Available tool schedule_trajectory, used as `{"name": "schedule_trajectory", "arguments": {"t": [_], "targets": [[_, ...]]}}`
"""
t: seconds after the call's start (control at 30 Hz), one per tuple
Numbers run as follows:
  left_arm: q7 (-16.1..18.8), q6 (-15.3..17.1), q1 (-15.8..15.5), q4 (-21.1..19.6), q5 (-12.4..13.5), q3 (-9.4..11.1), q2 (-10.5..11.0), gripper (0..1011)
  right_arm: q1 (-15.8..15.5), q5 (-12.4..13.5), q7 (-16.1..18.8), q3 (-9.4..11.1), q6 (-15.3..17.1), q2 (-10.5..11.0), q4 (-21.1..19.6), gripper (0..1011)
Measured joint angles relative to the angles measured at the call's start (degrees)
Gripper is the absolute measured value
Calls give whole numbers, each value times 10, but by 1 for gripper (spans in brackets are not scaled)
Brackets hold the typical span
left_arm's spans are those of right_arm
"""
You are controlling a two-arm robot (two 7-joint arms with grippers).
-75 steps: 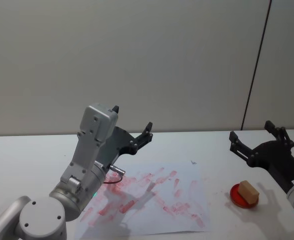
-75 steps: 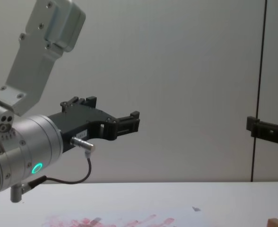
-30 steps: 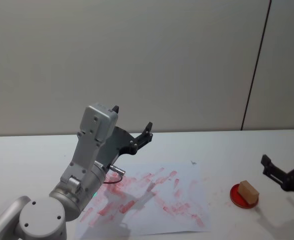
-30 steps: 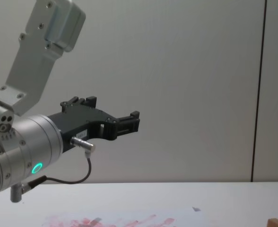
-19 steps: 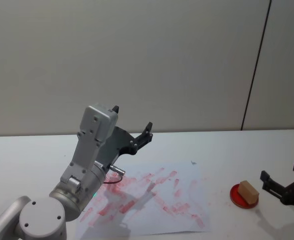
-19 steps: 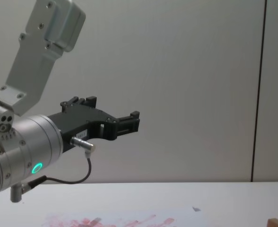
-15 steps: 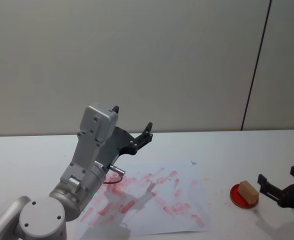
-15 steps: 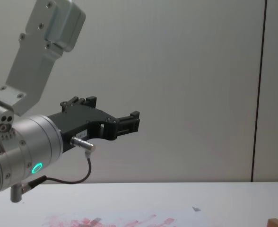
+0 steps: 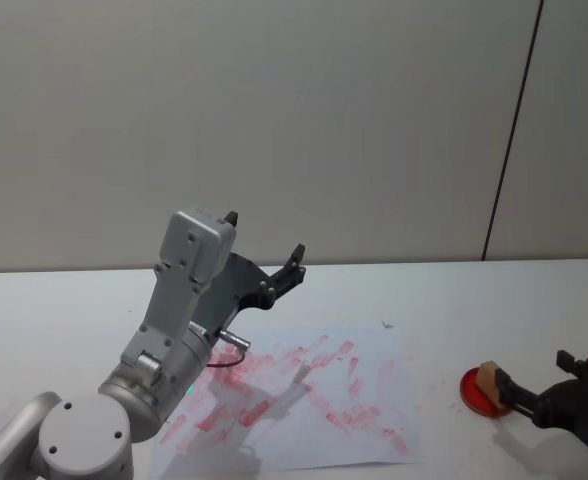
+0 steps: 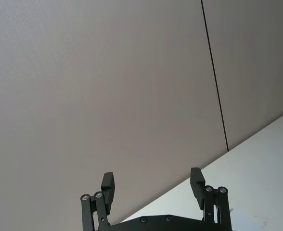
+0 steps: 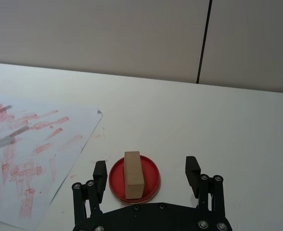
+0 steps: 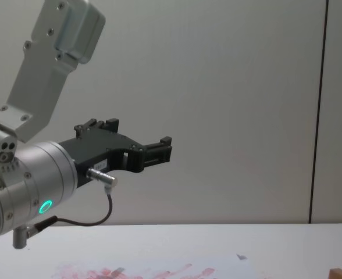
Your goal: Use the one hand to pick up the stamp and affix it onto the A4 paper.
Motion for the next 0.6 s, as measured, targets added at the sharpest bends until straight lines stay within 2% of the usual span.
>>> {"name": "schedule_trajectory", "arguments": {"t": [0.6], "targets": [[0,0,0,0,0,0,0,1001,51,-45,24,-23,11,-37,72,999]]}}
